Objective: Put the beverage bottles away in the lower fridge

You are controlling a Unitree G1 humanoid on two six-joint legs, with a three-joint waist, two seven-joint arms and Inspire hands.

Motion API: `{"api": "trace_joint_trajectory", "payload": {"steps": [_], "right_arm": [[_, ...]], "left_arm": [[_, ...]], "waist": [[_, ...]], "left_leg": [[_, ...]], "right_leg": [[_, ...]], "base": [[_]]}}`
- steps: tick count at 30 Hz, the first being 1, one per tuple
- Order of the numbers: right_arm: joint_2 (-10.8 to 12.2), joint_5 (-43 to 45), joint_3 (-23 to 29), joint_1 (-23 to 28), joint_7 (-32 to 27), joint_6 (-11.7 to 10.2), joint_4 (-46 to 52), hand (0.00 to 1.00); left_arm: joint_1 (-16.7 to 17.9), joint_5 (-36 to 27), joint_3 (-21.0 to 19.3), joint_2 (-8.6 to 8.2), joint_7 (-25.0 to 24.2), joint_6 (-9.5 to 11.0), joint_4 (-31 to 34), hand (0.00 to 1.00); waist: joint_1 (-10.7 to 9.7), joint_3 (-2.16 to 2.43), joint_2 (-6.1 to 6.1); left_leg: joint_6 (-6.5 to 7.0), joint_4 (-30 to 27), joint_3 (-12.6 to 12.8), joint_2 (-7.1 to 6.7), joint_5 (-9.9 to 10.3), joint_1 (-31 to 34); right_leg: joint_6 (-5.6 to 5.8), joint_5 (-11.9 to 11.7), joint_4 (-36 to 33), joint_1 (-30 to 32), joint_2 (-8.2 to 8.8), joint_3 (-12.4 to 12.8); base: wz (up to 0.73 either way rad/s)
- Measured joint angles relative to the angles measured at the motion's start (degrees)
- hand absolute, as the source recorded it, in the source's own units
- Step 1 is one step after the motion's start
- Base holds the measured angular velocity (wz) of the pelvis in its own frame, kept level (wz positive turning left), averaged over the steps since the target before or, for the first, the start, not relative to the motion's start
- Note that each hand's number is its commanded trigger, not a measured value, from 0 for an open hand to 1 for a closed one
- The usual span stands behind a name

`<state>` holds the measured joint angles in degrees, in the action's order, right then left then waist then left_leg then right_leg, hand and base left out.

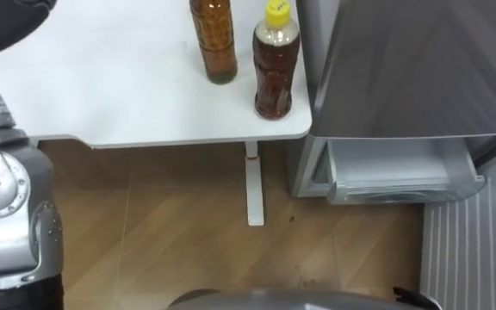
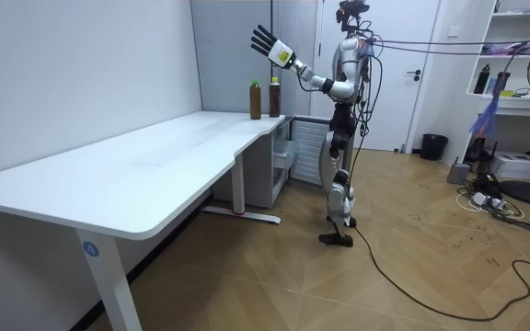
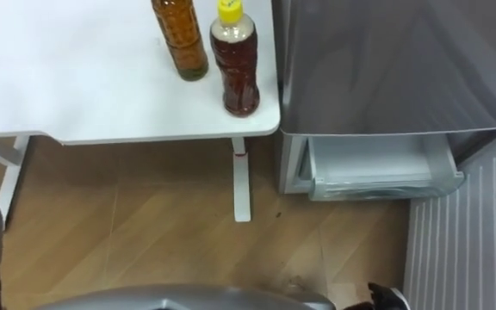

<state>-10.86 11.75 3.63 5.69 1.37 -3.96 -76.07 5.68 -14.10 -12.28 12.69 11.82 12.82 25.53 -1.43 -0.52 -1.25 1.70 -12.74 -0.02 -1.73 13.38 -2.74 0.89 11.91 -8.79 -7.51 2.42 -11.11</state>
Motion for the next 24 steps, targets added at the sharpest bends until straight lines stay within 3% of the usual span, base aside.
{"api": "trace_joint_trajectory", "payload": {"steps": [6,11,18,21,24], "right_arm": [[0.0,2.5,0.0,0.0,0.2,0.5,-0.6,0.00],[0.0,6.3,0.0,-0.1,0.8,2.4,-0.2,0.00],[0.2,9.1,-0.6,0.2,1.3,5.1,0.0,0.00],[0.2,9.3,-1.1,0.2,1.3,5.3,0.0,0.00],[0.2,9.3,-1.6,0.3,1.2,5.4,0.0,0.00]], "left_arm": [[-3.6,0.1,1.5,0.02,-5.6,-2.6,0.0,0.00],[-6.1,0.1,2.3,0.01,-8.9,-4.1,0.0,0.00],[-6.8,0.0,3.1,0.01,-13.0,-6.2,0.3,0.00],[-7.5,-0.3,3.6,0.03,-15.3,-6.6,0.3,0.00],[-7.9,-1.5,5.0,0.02,-17.1,-6.7,0.3,0.00]], "waist": [[-1.3,0.22,-0.21],[-1.5,0.20,-0.15],[-1.5,0.07,0.13],[-1.6,0.42,-0.26],[-1.7,0.48,-0.33]], "left_leg": [[0.01,0.0,-0.1,0.01,0.0,-0.6],[0.03,0.0,0.0,0.03,0.0,-1.4],[0.10,0.0,0.6,0.04,-0.1,-1.4],[0.12,-0.1,0.9,0.07,-0.1,-1.0],[0.13,-0.1,1.0,0.05,-0.1,-1.0]], "right_leg": [[0.00,0.0,0.0,-0.5,-0.03,0.0],[0.00,0.0,-0.1,-0.8,-0.02,0.0],[-0.01,0.0,-0.3,-0.5,0.01,0.4],[-0.03,0.0,-0.3,-0.6,-0.01,0.8],[-0.03,0.0,-0.4,-0.7,0.03,0.8]], "base": [[-0.01],[-0.01],[-0.01],[-0.05],[0.00]]}}
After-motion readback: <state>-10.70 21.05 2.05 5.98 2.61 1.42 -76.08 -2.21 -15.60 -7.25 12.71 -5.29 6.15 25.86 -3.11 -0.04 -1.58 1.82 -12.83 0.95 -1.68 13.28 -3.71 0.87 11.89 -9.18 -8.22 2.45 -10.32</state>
